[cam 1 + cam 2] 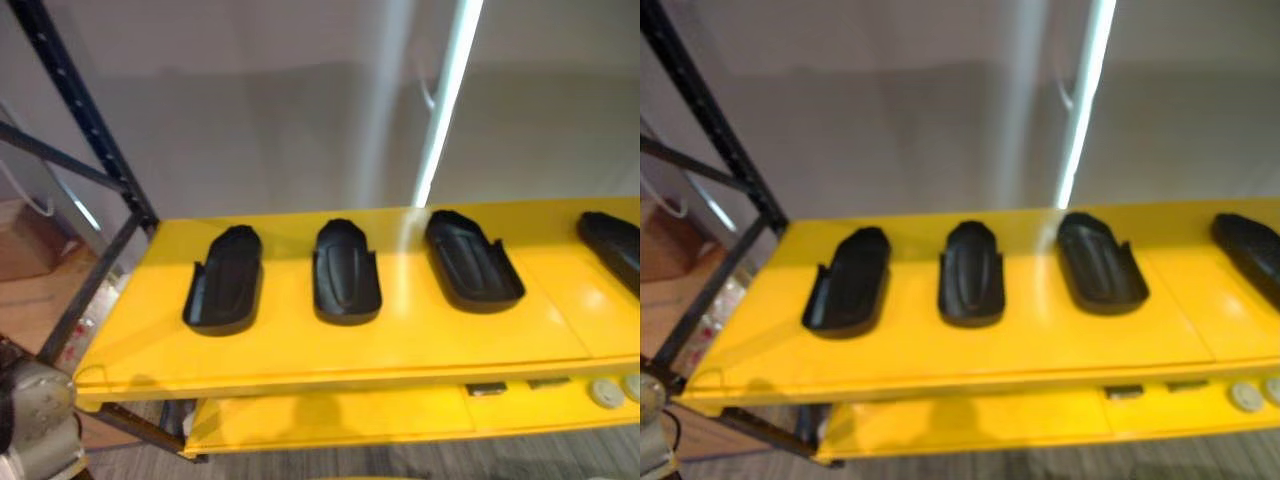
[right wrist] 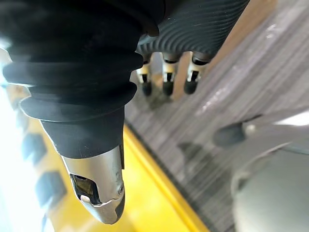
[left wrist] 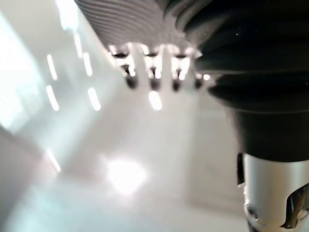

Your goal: Walk over and take plastic housings, then place them on the shelf

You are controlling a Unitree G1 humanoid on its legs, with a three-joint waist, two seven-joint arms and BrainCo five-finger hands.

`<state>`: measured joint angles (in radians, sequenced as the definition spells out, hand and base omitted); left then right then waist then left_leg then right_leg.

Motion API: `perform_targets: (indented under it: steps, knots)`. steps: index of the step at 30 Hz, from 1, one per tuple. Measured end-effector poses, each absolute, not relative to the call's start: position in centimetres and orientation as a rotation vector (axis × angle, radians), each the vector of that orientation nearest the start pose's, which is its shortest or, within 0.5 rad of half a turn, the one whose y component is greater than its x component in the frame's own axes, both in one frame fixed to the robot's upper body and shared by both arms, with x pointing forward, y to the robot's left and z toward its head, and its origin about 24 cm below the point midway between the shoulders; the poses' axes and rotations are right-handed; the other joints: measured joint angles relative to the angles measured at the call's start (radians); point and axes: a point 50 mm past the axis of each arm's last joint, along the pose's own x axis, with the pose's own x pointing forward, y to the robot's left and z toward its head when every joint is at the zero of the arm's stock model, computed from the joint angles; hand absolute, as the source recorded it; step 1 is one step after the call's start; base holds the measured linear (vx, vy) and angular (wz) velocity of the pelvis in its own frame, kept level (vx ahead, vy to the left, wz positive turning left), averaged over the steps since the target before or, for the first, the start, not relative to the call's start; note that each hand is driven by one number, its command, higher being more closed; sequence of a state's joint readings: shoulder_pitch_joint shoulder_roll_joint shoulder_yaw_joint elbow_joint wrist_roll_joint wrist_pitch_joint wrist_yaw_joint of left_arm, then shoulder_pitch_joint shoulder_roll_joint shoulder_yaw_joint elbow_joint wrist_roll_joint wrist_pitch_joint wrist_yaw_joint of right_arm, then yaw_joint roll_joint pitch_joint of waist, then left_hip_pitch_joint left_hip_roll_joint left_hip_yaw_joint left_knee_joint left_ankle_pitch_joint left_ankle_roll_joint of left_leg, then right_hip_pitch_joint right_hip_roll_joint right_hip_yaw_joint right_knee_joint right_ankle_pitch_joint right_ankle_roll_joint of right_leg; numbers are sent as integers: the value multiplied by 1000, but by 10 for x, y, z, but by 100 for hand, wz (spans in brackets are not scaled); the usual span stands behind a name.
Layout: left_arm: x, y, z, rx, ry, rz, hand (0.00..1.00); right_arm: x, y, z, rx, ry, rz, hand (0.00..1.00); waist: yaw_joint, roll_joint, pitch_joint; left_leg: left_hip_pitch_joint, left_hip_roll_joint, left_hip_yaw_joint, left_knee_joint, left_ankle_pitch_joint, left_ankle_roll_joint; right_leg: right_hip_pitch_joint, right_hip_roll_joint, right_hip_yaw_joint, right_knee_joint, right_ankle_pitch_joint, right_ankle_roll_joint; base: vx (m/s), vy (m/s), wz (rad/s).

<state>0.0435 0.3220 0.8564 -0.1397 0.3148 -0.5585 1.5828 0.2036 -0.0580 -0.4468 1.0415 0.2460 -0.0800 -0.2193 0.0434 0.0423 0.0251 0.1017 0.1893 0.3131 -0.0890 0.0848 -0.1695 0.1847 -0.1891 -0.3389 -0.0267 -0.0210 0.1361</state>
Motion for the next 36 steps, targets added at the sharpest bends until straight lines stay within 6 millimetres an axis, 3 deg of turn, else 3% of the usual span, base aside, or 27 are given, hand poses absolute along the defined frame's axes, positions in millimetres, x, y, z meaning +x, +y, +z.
perform_targets:
  steps: [5,6,8,9,10,11,13,16,20,26,33,36]
  knots:
    - [67,381,91,295,-779,2269,0,47,-237,-160,233,1105,-797,0,5,-28,-3,17,0,-5,0,0,0,29,0,-15,-8,0,-1,6,-6,5]
    - [64,383,85,294,-731,2268,0,47,-236,-161,238,1108,-797,0,6,-31,-1,17,0,-4,0,-1,1,29,0,-15,-9,-1,-1,11,-5,-3]
    - [56,389,55,290,-453,2206,0,47,-233,-162,271,1118,-805,0,8,-56,1,20,0,-2,0,-3,2,32,-1,-15,-10,-1,-1,0,0,0]
    - [57,391,32,313,-227,2108,0,46,-231,-162,279,1126,-804,0,8,-68,5,21,0,-1,0,-5,4,32,-1,-15,-10,-1,-1,0,0,0]
    - [58,387,7,276,-12,1972,0,46,-230,-163,280,1130,-798,0,7,-74,9,21,-1,1,0,-6,4,31,-3,-15,-9,-1,-1,0,0,0]
    - [59,382,-7,270,85,1901,0,46,-229,-163,281,1132,-796,0,5,-75,10,21,-3,1,0,-6,4,31,-4,-15,-8,-1,-1,0,0,0]
    - [54,346,-61,242,453,1684,0,45,-228,-163,289,1147,-790,0,-6,-71,11,22,-6,4,0,-10,7,29,-9,-13,-7,-3,2,-4,10,-5]
    - [38,301,-107,113,732,1504,0,40,-231,-164,307,1153,-812,0,-17,-65,15,32,-4,8,0,-13,4,30,-9,-8,0,-14,8,15,-5,-7]
    - [27,265,-132,-43,864,1318,0,39,-237,-163,345,1138,-851,0,-21,-49,32,45,-2,24,0,-18,-4,30,-7,12,3,-16,9,33,-5,-10]
    - [39,237,-147,-138,955,1057,0,41,-237,-164,398,1156,-854,0,-38,-31,63,75,1,66,1,-31,-12,28,-6,52,3,-13,13,27,2,-19]
    - [52,227,-153,-218,1002,979,0,40,-233,-166,441,1175,-827,0,-56,-46,86,112,4,112,1,-41,-17,30,-3,95,0,-12,13,22,1,-18]
    - [44,225,-159,-321,1059,952,0,39,-231,-166,453,1180,-814,0,-58,-54,92,119,3,124,1,-46,-18,30,-3,103,0,-12,13,-15,2,-13]
